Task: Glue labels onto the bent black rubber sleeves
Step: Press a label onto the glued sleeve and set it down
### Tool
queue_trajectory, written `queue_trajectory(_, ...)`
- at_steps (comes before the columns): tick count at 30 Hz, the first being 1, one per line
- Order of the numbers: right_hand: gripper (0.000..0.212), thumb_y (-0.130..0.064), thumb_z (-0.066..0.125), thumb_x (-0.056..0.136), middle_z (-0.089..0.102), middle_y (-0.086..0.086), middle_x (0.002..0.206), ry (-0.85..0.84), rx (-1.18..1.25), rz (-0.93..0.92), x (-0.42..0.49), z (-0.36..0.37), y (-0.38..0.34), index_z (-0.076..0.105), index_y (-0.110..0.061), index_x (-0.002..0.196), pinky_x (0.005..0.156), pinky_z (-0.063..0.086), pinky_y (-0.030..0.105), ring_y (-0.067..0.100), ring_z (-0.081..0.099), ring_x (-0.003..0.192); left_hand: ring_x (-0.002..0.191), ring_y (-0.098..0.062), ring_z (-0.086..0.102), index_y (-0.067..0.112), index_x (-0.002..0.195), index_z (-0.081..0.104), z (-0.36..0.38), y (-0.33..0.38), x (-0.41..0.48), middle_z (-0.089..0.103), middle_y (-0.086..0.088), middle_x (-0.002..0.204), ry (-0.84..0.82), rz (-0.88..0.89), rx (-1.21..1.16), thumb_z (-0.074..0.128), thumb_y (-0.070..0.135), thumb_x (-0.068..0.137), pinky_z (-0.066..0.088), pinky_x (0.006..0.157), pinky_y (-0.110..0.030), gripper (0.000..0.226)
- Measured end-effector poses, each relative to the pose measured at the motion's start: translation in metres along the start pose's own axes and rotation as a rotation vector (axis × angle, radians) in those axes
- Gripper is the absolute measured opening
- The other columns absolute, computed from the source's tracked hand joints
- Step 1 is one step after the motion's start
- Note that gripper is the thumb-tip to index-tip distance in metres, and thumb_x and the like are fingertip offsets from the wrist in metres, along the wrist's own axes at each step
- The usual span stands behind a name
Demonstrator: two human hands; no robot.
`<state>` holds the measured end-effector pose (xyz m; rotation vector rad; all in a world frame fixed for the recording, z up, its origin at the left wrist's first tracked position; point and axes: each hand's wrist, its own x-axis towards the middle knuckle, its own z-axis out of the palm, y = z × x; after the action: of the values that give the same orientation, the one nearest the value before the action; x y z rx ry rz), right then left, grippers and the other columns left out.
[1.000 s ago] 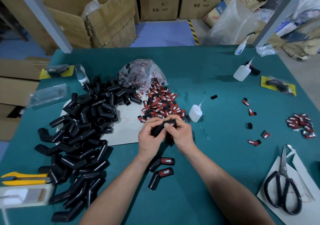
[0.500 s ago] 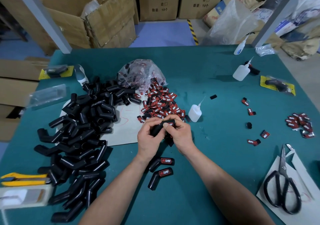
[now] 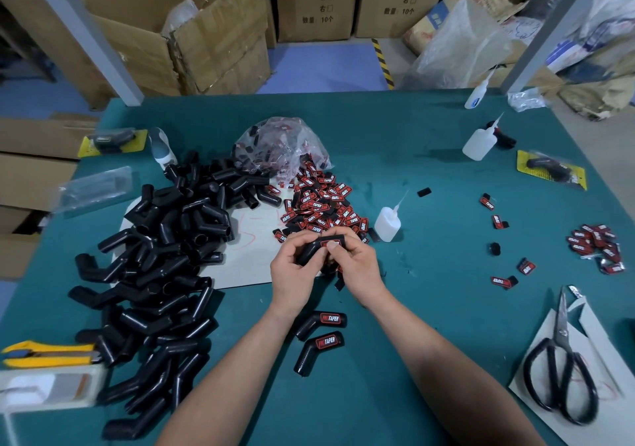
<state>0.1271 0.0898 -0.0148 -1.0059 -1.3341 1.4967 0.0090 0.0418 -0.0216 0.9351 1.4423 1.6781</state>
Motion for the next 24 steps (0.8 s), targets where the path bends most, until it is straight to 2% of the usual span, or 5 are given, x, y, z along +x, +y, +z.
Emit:
queue_trajectory(6, 0.014, 0.000, 0.067, 0.091, 0.073, -0.002, 0.105, 0.004, 0.040, -0.049, 0.0004, -0.0020, -0.0022, 0.077, -0.008, 0.094, 0.089, 0.054, 0.030, 0.015, 0.068, 0.096, 0.105, -0.017, 0.068, 0.021, 0.100, 0.073, -0.0001, 0.0023, -0.0010, 0.071, 0.005, 0.108, 0.030, 0.034, 0.009, 0.076, 0.002, 0.081, 0.052, 0.097, -0.027, 0.027)
queue_trajectory(9, 0.016, 0.011, 0.069, 0.088, 0.076, 0.003, 0.101, 0.047, 0.164, -0.010, 0.0002, -0.0015, -0.0051, 0.076, -0.004, 0.090, 0.077, 0.056, 0.026, 0.014, 0.069, 0.084, 0.106, -0.020, 0.068, 0.018, 0.099, 0.072, -0.0014, 0.0052, -0.0006, 0.069, -0.009, 0.110, 0.041, 0.039, -0.005, 0.075, 0.002, 0.081, 0.054, 0.098, -0.031, 0.024)
queue_trajectory(13, 0.013, 0.012, 0.069, 0.087, 0.075, 0.006, 0.101, 0.053, 0.202, -0.002, 0.0005, -0.0026, -0.0037, 0.074, 0.001, 0.091, 0.074, 0.056, 0.024, 0.014, 0.068, 0.080, 0.105, -0.018, 0.067, 0.017, 0.098, 0.070, -0.0012, 0.0083, -0.0005, 0.067, -0.011, 0.110, 0.037, 0.054, -0.011, 0.074, 0.001, 0.081, 0.053, 0.097, -0.029, 0.024)
queue_trajectory(20, 0.009, 0.009, 0.070, 0.087, 0.072, 0.016, 0.107, 0.028, 0.233, -0.022, 0.0030, -0.0068, 0.0025, 0.073, 0.007, 0.096, 0.076, 0.055, 0.025, 0.019, 0.066, 0.085, 0.102, -0.017, 0.067, 0.020, 0.096, 0.071, -0.0022, 0.0083, -0.0008, 0.068, -0.006, 0.107, 0.024, 0.089, -0.021, 0.074, -0.002, 0.081, 0.053, 0.094, -0.028, 0.027)
queue_trajectory(24, 0.007, 0.002, 0.073, 0.083, 0.073, 0.013, 0.106, 0.014, 0.286, -0.028, 0.0032, -0.0068, 0.0020, 0.077, -0.004, 0.086, 0.075, 0.055, 0.025, 0.018, 0.067, 0.085, 0.102, -0.020, 0.067, 0.035, 0.096, 0.074, -0.0029, 0.0077, -0.0004, 0.068, -0.005, 0.107, 0.017, 0.115, -0.029, 0.074, -0.003, 0.081, 0.053, 0.094, -0.029, 0.041)
